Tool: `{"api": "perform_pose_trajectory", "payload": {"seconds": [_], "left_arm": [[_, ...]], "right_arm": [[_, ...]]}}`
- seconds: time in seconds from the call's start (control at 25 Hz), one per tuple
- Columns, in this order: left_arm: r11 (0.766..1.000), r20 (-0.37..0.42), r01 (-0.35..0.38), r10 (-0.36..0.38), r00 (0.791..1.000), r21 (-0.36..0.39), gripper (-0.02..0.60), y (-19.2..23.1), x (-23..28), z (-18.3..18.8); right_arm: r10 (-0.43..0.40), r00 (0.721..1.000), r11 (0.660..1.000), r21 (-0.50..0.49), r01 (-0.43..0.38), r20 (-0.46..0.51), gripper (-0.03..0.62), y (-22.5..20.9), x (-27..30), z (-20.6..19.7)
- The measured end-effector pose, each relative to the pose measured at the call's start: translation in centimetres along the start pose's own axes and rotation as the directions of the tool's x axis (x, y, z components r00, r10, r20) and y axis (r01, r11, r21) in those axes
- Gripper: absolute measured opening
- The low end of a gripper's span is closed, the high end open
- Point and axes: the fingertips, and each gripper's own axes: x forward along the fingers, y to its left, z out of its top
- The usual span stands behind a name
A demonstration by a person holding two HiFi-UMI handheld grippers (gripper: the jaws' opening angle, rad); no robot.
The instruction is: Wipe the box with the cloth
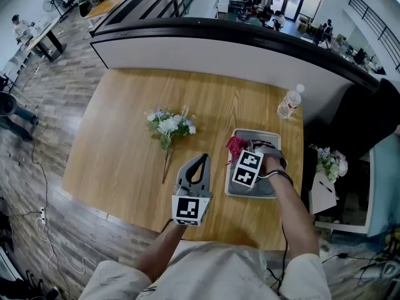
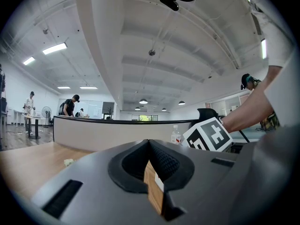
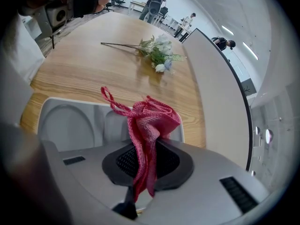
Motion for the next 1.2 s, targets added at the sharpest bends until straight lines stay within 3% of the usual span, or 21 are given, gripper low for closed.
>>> {"api": "perform_pose_trajectory", "payload": {"seconds": [1.2], "left_arm": [[1.000,0.007,0.014,-0.014,1.000,0.000,0.014,-0.3,-0.4,0.2]], "right_arm": [[0.044,0.999,0.999,0.000,-0.044,0.025,0.061,3.3,-2.0,0.1]]}}
